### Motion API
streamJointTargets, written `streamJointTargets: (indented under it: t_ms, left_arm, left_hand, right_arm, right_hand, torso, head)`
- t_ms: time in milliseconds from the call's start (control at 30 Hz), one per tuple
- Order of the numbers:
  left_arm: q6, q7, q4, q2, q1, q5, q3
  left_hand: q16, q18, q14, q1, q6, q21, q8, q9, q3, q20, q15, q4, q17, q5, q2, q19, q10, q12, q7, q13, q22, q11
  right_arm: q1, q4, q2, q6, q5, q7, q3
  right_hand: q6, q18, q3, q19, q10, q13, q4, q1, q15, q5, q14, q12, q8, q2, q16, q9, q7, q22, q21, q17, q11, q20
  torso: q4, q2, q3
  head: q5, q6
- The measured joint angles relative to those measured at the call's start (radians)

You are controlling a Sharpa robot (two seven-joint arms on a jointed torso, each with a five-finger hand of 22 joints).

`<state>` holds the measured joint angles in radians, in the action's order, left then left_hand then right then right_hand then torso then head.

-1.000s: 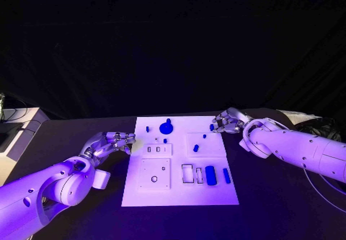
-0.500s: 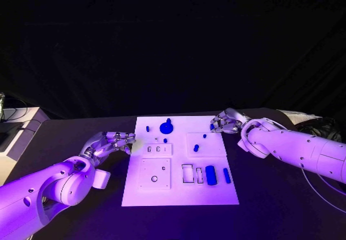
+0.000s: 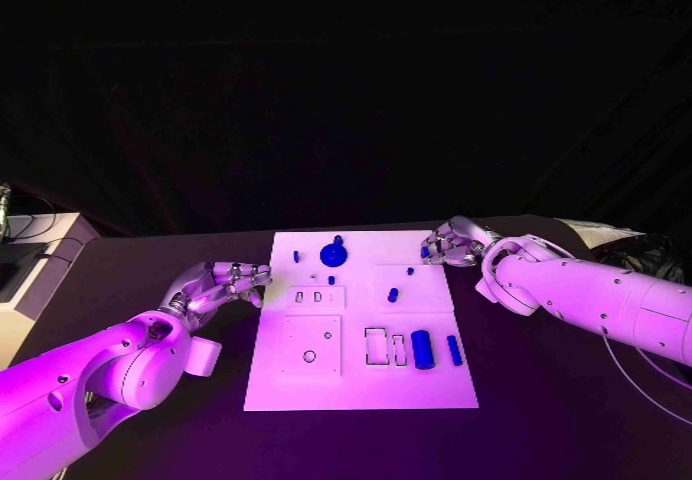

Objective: Assemble the parts on the task board

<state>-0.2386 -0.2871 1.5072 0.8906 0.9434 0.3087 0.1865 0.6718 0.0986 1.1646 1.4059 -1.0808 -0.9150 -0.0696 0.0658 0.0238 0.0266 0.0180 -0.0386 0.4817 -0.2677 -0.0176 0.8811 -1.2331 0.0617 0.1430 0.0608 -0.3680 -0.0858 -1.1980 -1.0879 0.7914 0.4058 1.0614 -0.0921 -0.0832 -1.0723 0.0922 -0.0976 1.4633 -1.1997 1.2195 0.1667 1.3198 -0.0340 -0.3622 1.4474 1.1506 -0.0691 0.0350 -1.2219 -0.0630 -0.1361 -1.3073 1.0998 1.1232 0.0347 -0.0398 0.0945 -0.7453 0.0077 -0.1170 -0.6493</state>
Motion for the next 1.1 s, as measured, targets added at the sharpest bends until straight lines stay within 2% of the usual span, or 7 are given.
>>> streamJointTargets:
  t_ms: [67,167,233,367,667,933,1100]
  left_arm:
    - [0.000,0.000,0.000,0.000,0.000,0.000,0.000]
    - [0.000,0.000,0.000,0.000,0.000,0.000,0.000]
    - [0.000,0.000,0.000,0.000,0.000,0.000,0.000]
    - [0.000,0.000,0.000,0.001,0.000,0.000,0.000]
    - [-0.001,0.000,-0.001,0.002,0.000,0.000,0.000]
    - [-0.001,0.000,-0.001,0.003,0.000,0.000,0.000]
    - [-0.002,0.000,-0.001,0.003,0.000,0.000,0.000]
  left_hand:
    - [0.003,0.000,-0.002,0.000,0.000,-0.004,0.000,0.000,0.002,0.000,0.002,-0.002,0.000,0.000,0.000,0.000,0.000,0.000,0.000,0.000,0.000,0.000]
    - [0.004,0.000,-0.004,0.000,0.000,-0.005,0.000,0.000,0.003,0.000,0.004,-0.003,-0.001,0.000,0.000,0.000,0.000,0.000,0.000,0.000,0.000,0.000]
    - [0.004,0.000,-0.004,0.000,0.000,-0.005,0.000,0.000,0.003,0.000,0.004,-0.003,-0.001,0.000,0.000,0.000,0.000,0.000,0.000,0.000,0.000,0.000]
    - [0.004,0.000,-0.004,0.000,0.000,-0.005,0.000,0.000,0.003,0.000,0.004,-0.003,-0.001,0.000,0.000,0.000,0.000,0.000,0.000,0.000,0.000,0.000]
    - [0.004,0.000,-0.004,0.000,0.000,-0.005,0.000,0.000,0.003,0.000,0.004,-0.003,-0.001,0.000,0.000,0.000,0.000,0.000,0.000,0.000,0.000,0.000]
    - [0.004,0.000,-0.004,0.000,0.000,-0.005,0.000,0.000,0.003,0.000,0.004,-0.003,-0.001,0.000,0.000,0.000,0.000,0.000,0.000,0.000,0.000,0.000]
    - [0.004,0.000,-0.004,0.000,0.000,-0.005,0.000,0.000,0.003,0.000,0.004,-0.003,-0.001,0.000,0.000,0.000,0.000,0.000,0.000,0.000,0.000,0.000]
  right_arm:
    - [0.000,0.000,0.000,-0.001,0.001,0.000,0.000]
    - [0.000,0.000,-0.001,-0.002,0.002,0.000,0.000]
    - [0.000,0.000,-0.001,-0.002,0.003,0.000,0.000]
    - [-0.001,0.000,0.000,-0.001,0.004,0.001,0.001]
    - [0.000,-0.008,0.000,0.021,0.004,0.007,0.000]
    - [0.000,-0.055,0.007,0.091,-0.014,0.041,0.000]
    - [-0.013,-0.120,0.019,0.134,-0.027,0.080,0.001]
  right_hand:
    - [-0.009,0.000,-0.005,0.000,-0.006,0.003,0.001,-0.003,-0.002,0.000,0.002,0.004,0.000,-0.002,0.000,0.000,0.006,0.000,0.001,0.000,-0.003,0.000]
    - [-0.023,0.000,-0.020,-0.001,-0.012,0.008,0.001,-0.002,-0.004,0.013,0.004,0.005,-0.001,-0.026,0.000,0.000,0.019,-0.001,0.005,0.001,-0.008,-0.007]
    - [-0.035,0.000,-0.041,0.000,-0.016,0.013,0.002,-0.007,-0.013,0.026,0.002,0.009,-0.003,-0.033,0.000,0.000,0.024,-0.001,0.005,0.001,-0.013,-0.011]
    - [-0.052,0.000,-0.057,-0.002,-0.022,0.018,-0.001,-0.015,-0.016,0.028,0.005,0.009,-0.005,-0.041,0.000,0.000,0.038,-0.001,0.005,0.002,-0.016,-0.016]
    - [-0.062,0.000,-0.056,0.000,-0.035,0.029,-0.010,-0.023,-0.023,0.032,0.005,0.015,-0.014,-0.052,0.000,-0.001,0.048,-0.001,0.005,0.004,-0.029,-0.025]
    - [-0.064,0.000,-0.057,0.000,-0.038,0.037,-0.014,-0.025,-0.023,0.015,0.005,0.015,-0.014,-0.059,0.000,-0.001,0.049,-0.001,0.005,0.005,-0.032,-0.025]
    - [-0.064,0.000,-0.057,0.000,-0.038,0.038,-0.014,-0.024,-0.023,0.015,0.005,0.015,-0.014,-0.060,0.000,-0.001,0.050,-0.001,0.005,0.005,-0.032,-0.025]
  torso:
    - [0.0000,0.000,0.0003]
    - [0.0001,0.000,0.0005]
    - [0.0003,-0.001,0.0006]
    - [0.0004,-0.001,0.0006]
    - [0.0005,-0.001,0.0005]
    - [0.0008,-0.001,0.0000]
    - [-0.0002,0.000,-0.0012]
  head:
    - [0.000,0.000]
    - [0.000,0.000]
    - [0.000,0.000]
    - [0.001,0.000]
    - [0.002,-0.001]
    - [0.011,0.003]
    - [0.015,0.001]
